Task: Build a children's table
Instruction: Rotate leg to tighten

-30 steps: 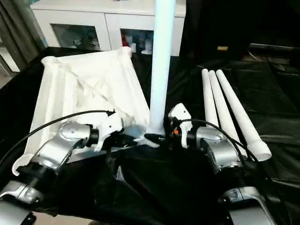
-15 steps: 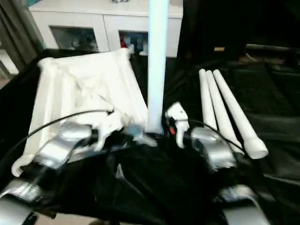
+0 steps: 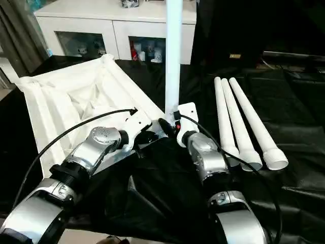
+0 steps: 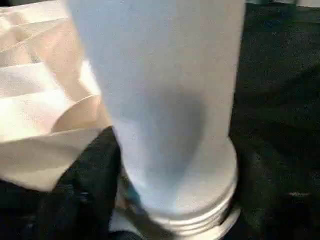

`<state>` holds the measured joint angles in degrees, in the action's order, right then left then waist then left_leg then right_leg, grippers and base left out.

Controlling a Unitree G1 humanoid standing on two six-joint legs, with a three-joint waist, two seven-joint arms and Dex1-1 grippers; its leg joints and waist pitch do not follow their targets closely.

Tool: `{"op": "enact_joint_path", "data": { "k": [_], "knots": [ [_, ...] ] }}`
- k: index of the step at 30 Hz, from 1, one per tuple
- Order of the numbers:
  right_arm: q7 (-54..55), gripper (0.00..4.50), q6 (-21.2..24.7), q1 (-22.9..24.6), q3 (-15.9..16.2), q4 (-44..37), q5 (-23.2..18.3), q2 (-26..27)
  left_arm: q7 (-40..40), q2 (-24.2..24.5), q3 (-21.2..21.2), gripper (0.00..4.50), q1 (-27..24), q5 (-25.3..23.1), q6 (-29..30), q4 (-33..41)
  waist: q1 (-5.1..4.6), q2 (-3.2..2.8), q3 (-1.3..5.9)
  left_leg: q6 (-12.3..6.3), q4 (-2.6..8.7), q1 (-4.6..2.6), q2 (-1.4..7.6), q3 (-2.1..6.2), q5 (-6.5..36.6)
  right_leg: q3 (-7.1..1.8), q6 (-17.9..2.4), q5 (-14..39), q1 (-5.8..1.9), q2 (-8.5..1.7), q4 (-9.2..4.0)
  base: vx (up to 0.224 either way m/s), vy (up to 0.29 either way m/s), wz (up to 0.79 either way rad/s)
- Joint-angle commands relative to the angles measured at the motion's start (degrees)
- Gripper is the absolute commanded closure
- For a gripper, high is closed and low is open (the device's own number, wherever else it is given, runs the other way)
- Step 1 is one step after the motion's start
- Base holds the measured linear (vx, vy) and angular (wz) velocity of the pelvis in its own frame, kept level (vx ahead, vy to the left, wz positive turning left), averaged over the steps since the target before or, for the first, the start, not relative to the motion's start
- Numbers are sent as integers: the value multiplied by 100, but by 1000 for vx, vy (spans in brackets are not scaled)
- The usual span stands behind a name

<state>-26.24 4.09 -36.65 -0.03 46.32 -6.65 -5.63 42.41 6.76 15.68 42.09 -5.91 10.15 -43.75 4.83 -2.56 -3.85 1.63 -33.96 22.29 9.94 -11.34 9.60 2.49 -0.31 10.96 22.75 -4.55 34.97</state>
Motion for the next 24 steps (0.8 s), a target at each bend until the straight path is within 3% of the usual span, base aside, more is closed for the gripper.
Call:
{"op": "enact_joint_path", "data": {
  "k": [1,8,10,14,21,24],
  "knots": [
    [-647,88,26,73,357,-87,-45,66,217,-49,94,450,-41,128,-330,184,-13,75,373,-161,452,-124,305,179,1626,-225,-1133,1615,-190,-429,-520,0,0,0],
    [-2431,88,34,439,598,-710,-144,-938,1275,514,184,450,-529,333,-500,854,44,101,418,-464,389,-71,328,157,1068,-197,-1366,833,-263,-419,-413,0,0,0],
    [-2894,88,139,551,565,-960,-263,-1193,1789,751,260,450,-751,469,-494,1216,57,91,435,-615,361,-69,346,145,847,-191,-1506,428,-250,-404,-356,0,0,0],
    [-3257,103,126,639,530,-1108,-366,-1419,2243,1072,349,450,-967,547,-353,1562,55,71,453,-691,339,-78,352,132,748,-177,-1666,166,-219,-381,-313,0,0,0],
    [-3549,139,219,700,565,-1245,-455,-1507,2474,1331,314,450,-1128,556,-346,1754,30,62,412,-435,386,-97,356,136,1155,-193,-1539,891,-200,-396,-387,0,0,0],
    [-3615,144,277,743,585,-1316,-460,-1460,2448,1352,307,450,-1149,574,-267,1843,34,72,426,-409,380,-88,352,136,1060,-196,-1522,772,-210,-395,-367,0,0,0]
  ]
}}
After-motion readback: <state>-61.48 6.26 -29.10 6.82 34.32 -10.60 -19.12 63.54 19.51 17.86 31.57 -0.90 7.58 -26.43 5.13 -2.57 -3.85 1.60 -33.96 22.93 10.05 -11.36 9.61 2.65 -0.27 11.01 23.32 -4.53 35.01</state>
